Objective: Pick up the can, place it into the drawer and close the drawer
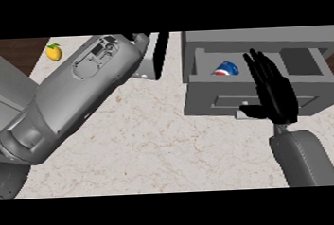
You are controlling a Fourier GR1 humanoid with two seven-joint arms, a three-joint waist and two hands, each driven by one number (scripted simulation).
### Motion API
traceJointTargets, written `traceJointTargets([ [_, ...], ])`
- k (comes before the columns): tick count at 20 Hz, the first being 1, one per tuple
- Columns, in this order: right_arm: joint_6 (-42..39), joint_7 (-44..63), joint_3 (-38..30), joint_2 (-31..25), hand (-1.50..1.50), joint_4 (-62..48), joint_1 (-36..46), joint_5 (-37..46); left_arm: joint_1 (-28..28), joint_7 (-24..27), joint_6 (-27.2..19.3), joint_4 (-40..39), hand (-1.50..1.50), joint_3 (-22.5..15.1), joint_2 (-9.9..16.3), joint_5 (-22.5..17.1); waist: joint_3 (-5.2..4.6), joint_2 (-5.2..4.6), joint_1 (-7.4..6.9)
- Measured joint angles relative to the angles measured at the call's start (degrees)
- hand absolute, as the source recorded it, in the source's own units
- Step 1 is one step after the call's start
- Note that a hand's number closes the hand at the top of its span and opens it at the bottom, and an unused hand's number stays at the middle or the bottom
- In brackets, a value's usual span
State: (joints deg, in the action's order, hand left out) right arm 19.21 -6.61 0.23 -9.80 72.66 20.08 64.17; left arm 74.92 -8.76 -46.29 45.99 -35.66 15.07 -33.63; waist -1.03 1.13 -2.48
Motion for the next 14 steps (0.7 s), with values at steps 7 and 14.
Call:
traceJointTargets([
  [7,6.6,0.04,-2.84,-0.25,-1.5,-12.26,7.87,3.72,-4.67,-3.26,1.22,7.54,-1.5,-0.05,5.39,0.94,-0.15,-0.04,-0.67],
  [14,15.71,-0.25,-6.56,0.15,-1.5,-24.73,15.88,5.21,-9.56,-5.53,1.21,14.04,-1.5,-0.52,8.5,2.19,0.1,-0.34,-0.88],
])
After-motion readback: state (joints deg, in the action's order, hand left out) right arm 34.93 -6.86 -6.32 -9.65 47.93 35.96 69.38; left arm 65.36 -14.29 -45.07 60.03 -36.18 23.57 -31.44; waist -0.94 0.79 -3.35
